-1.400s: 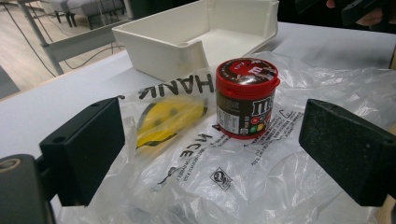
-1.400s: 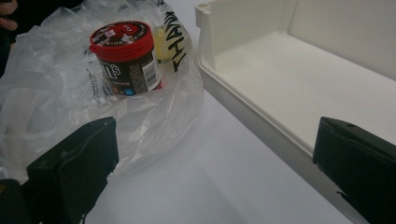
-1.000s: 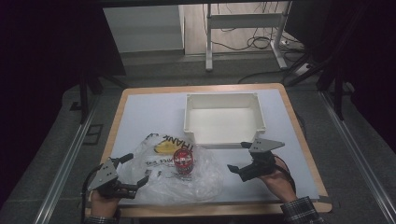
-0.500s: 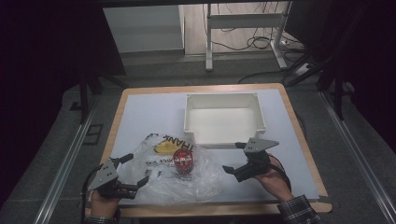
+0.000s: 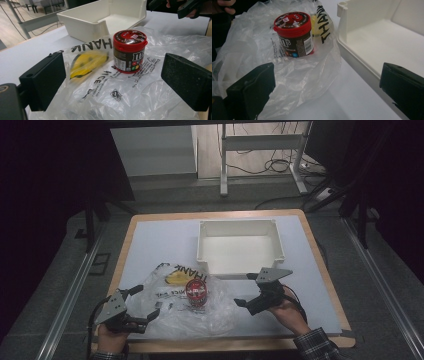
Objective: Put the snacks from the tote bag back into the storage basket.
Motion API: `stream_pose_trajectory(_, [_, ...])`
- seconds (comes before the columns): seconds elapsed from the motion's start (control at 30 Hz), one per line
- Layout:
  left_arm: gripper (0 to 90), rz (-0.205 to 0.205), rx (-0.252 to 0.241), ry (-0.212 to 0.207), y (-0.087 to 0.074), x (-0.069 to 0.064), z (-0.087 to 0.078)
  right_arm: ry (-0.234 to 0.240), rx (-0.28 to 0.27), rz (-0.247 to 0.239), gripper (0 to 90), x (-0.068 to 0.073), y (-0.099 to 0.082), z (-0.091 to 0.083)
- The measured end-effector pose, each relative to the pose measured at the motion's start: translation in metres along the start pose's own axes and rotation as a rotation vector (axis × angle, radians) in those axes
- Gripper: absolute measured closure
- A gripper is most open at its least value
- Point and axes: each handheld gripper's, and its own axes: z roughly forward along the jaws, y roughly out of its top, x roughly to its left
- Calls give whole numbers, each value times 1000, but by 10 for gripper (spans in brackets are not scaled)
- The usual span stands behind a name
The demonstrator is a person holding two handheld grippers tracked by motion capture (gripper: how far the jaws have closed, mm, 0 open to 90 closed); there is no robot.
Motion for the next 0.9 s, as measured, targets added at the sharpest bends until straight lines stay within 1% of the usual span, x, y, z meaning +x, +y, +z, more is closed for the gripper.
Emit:
stream_pose_trajectory(0.4, [55,18,15,-3,1,-1,1,9,8,10,5,5,3,9])
stream_pose_trajectory(0.53, [55,16,15,-5,1,-2,2,16,5,11,5,8,5,12])
stream_pose_trajectory(0.67, [55,27,22,-5,1,-3,3,20,2,8,5,9,7,14])
stream_pose_trajectory(0.8, [55,27,24,-3,1,-3,3,31,-8,30,6,9,8,15])
stream_pose_trajectory(0.9, [53,26,21,-1,2,-2,2,35,-11,28,8,10,10,15])
